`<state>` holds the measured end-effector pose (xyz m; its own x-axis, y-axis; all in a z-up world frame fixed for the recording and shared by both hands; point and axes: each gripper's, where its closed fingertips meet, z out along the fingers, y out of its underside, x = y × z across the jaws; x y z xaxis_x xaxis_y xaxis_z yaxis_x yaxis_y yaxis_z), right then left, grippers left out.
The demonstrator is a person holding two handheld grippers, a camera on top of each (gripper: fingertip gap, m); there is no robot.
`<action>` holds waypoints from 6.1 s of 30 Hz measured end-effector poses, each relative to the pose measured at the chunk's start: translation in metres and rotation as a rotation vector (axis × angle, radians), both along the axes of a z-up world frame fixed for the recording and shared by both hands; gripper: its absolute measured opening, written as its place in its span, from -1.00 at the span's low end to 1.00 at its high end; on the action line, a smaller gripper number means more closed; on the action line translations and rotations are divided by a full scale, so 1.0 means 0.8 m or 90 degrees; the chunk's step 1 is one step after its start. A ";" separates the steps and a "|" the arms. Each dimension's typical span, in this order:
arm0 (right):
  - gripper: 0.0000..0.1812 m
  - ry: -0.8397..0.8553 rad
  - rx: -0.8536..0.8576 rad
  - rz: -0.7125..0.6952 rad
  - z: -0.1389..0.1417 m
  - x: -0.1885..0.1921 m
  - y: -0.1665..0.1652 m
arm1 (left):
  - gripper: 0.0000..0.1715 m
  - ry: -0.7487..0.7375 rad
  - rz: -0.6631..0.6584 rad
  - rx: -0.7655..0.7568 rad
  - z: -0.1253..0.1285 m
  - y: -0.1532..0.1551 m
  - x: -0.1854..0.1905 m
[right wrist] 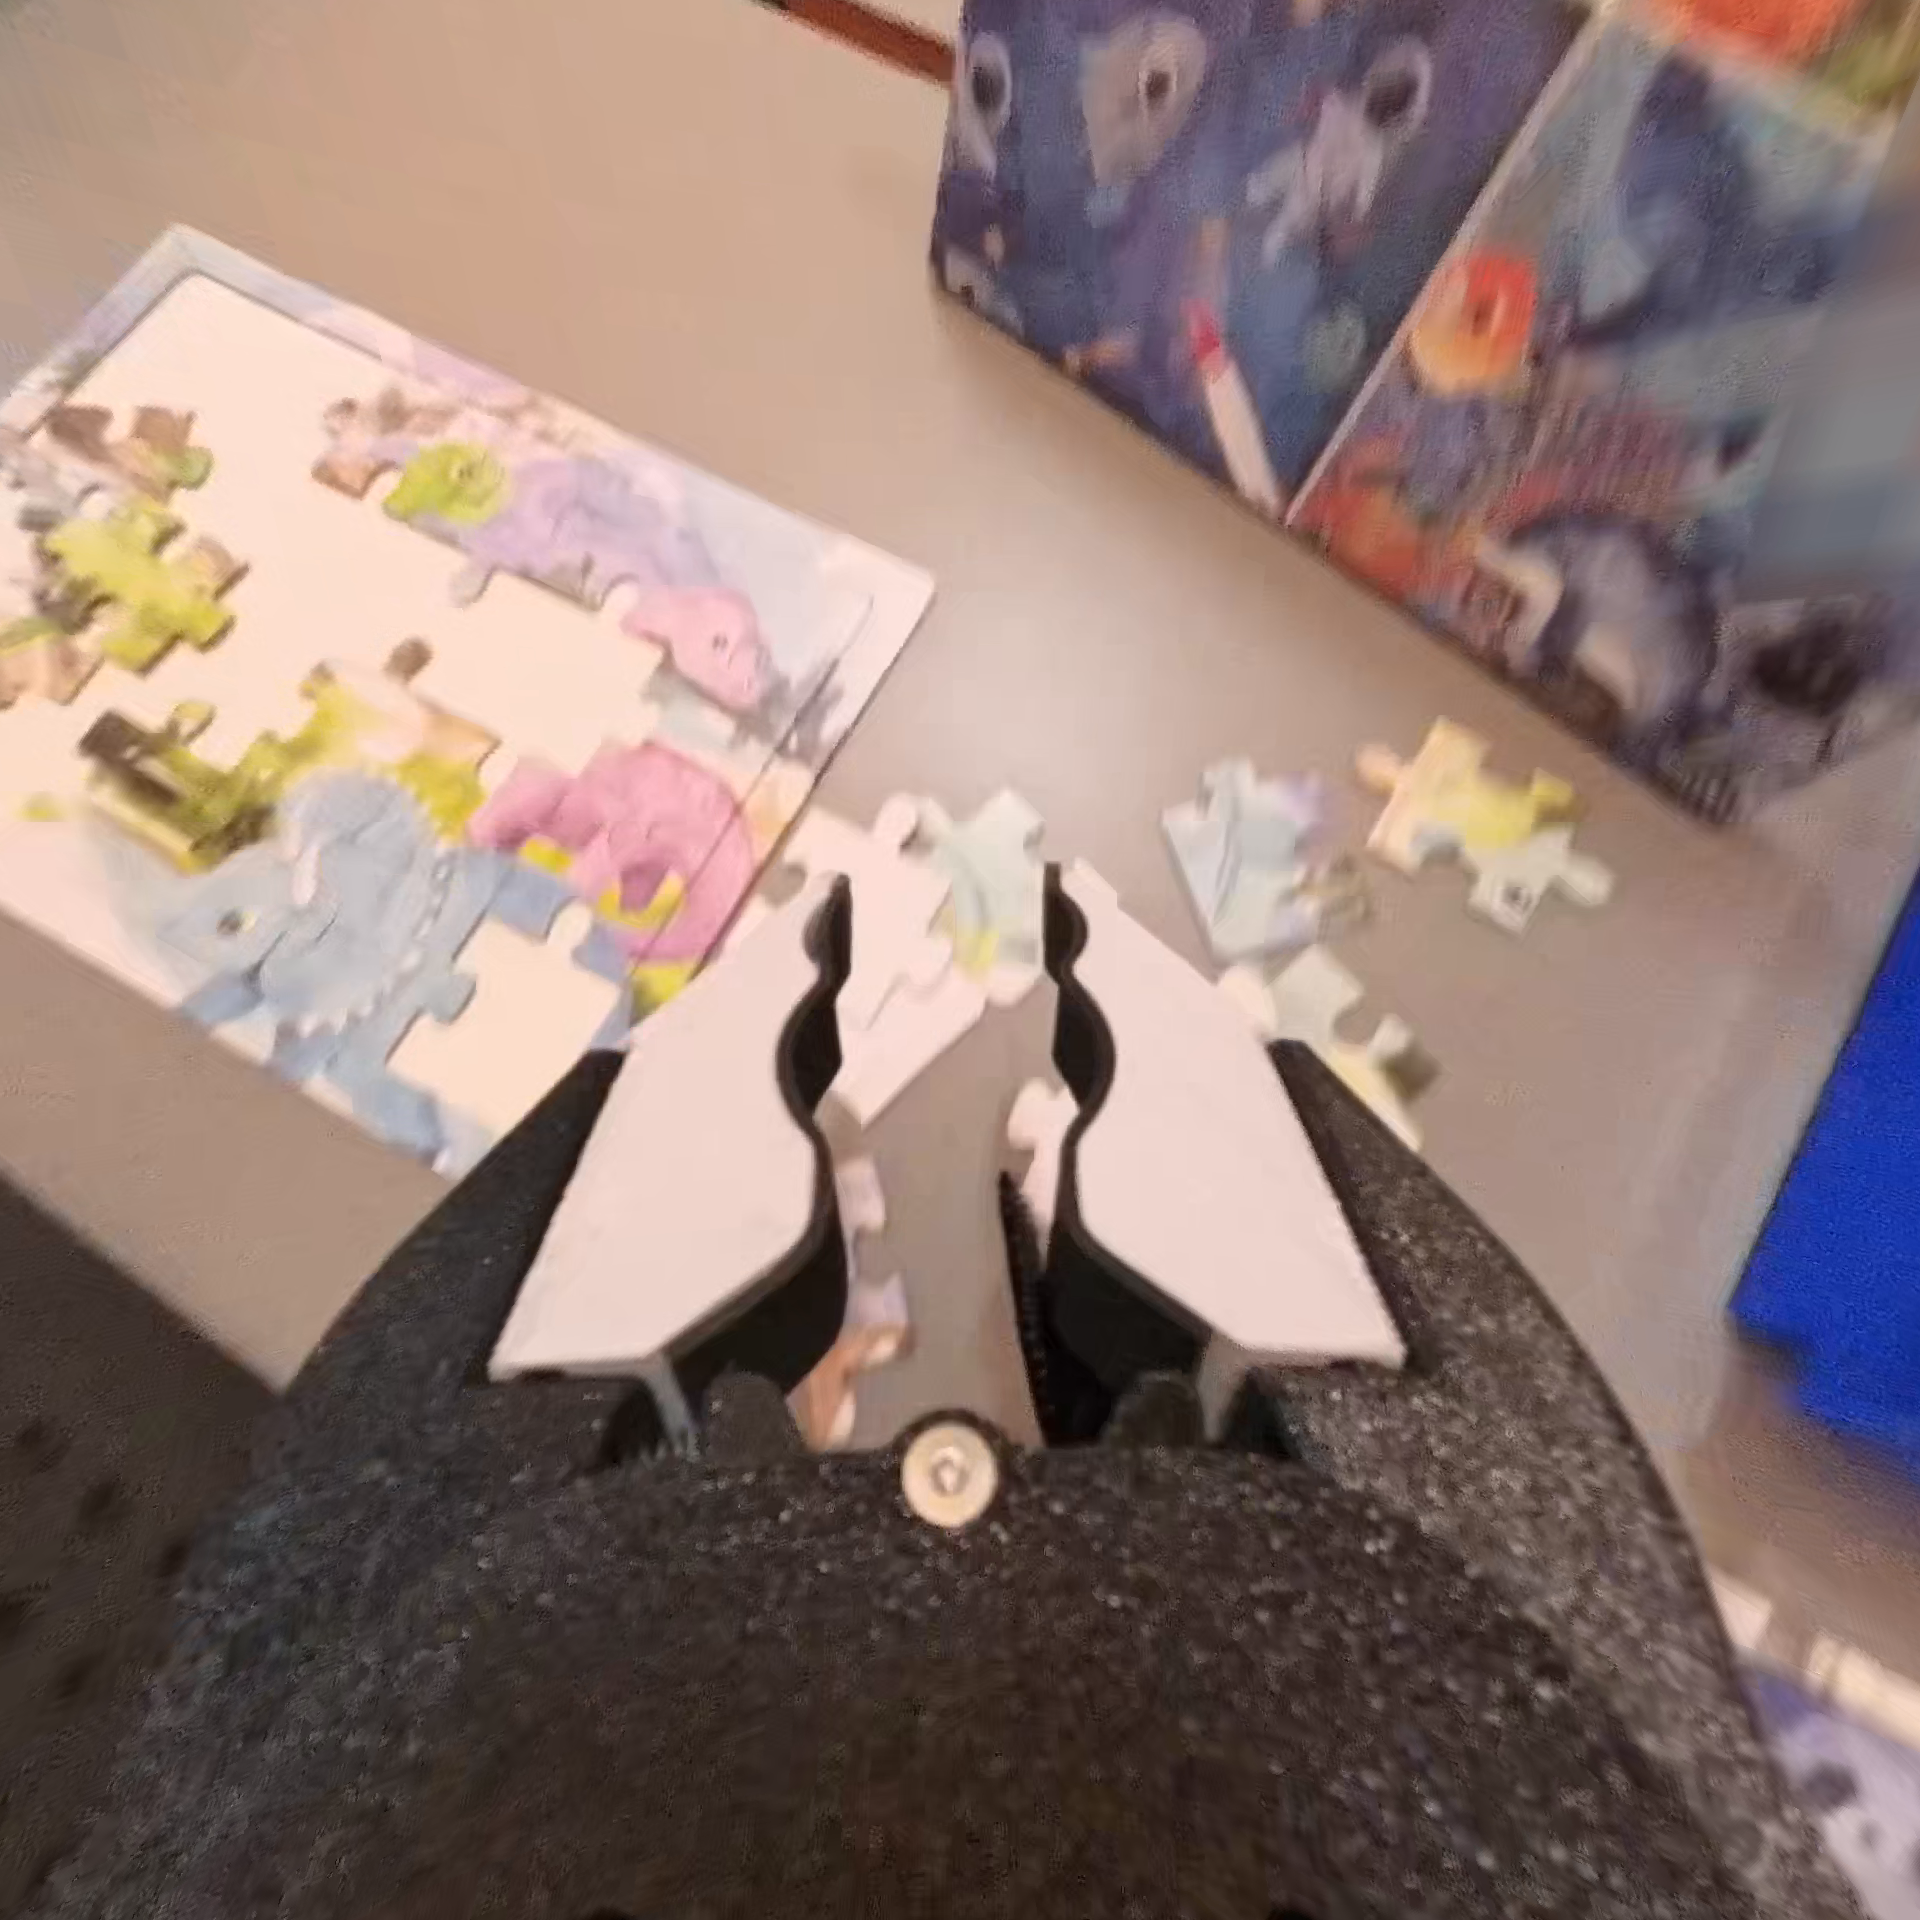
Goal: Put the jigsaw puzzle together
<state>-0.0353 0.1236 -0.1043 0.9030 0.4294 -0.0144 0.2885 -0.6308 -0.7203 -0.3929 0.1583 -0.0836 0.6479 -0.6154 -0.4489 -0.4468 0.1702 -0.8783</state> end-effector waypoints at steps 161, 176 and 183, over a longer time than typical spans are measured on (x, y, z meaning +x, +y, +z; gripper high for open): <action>-0.96 0.351 -0.311 0.427 -0.036 -0.271 0.006 | -0.98 -0.046 -0.468 -0.660 -0.048 -0.043 0.142; -0.96 0.352 -0.207 0.389 -0.018 -0.282 0.034 | -0.98 -0.226 -0.414 -0.722 -0.023 0.001 0.133; -0.92 0.373 -0.188 0.378 -0.010 -0.284 0.040 | -0.98 -0.149 -0.411 -0.740 -0.046 -0.014 0.136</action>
